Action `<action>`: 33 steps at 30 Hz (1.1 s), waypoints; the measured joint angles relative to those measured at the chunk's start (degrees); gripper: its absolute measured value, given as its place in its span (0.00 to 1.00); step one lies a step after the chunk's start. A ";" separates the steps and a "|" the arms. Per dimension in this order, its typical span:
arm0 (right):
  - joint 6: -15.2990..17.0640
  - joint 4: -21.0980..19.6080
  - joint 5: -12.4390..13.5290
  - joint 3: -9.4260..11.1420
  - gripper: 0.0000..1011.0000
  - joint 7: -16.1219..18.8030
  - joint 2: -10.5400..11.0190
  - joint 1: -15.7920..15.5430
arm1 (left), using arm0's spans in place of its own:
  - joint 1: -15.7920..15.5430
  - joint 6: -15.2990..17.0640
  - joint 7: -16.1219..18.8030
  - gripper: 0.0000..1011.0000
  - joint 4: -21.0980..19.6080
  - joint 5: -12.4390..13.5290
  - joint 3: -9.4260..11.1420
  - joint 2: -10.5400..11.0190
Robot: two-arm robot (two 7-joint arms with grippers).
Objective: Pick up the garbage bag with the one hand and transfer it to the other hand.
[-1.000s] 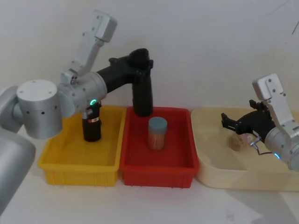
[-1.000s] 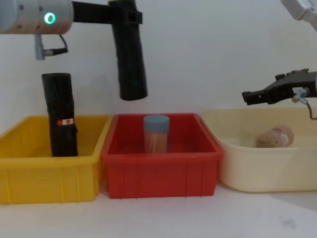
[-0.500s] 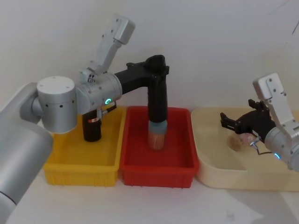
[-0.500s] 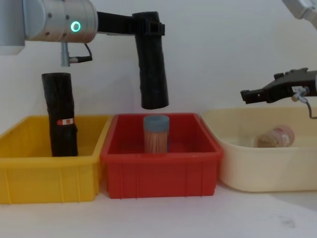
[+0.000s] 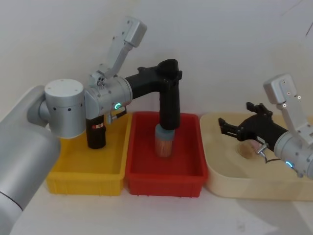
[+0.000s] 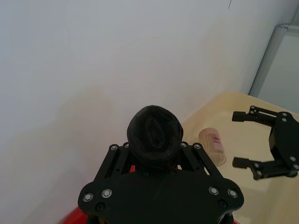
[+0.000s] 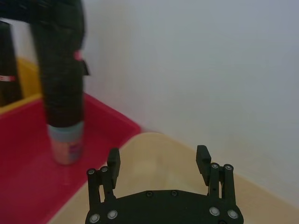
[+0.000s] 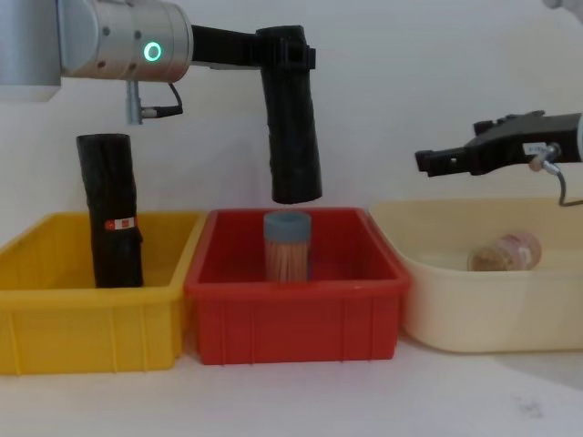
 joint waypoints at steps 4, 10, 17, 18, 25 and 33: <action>-0.06 -0.63 0.94 -0.75 0.99 2.21 0.15 0.04 | -0.18 -0.04 -0.13 0.36 0.33 -0.06 0.10 -0.12; 0.02 -0.52 2.00 -2.64 0.99 5.53 -0.45 1.10 | -0.36 -0.08 -0.30 0.36 0.67 -0.12 0.22 -0.25; 0.03 1.77 2.39 -5.03 0.99 7.79 -2.48 3.37 | -0.51 -0.11 -0.40 0.36 0.91 -0.17 0.29 -0.34; -0.06 2.52 2.42 -5.56 0.99 8.11 -2.97 3.93 | -0.52 -0.12 -0.41 0.36 0.93 -0.18 0.30 -0.35; -0.87 6.21 2.54 -7.17 0.99 8.89 -5.26 6.50 | -0.57 -0.12 -0.45 0.36 1.04 -0.21 0.34 -0.38; -1.88 10.47 2.91 -8.11 0.99 8.84 -7.90 9.29 | -0.61 -0.12 -0.51 0.36 1.10 -0.21 0.38 -0.42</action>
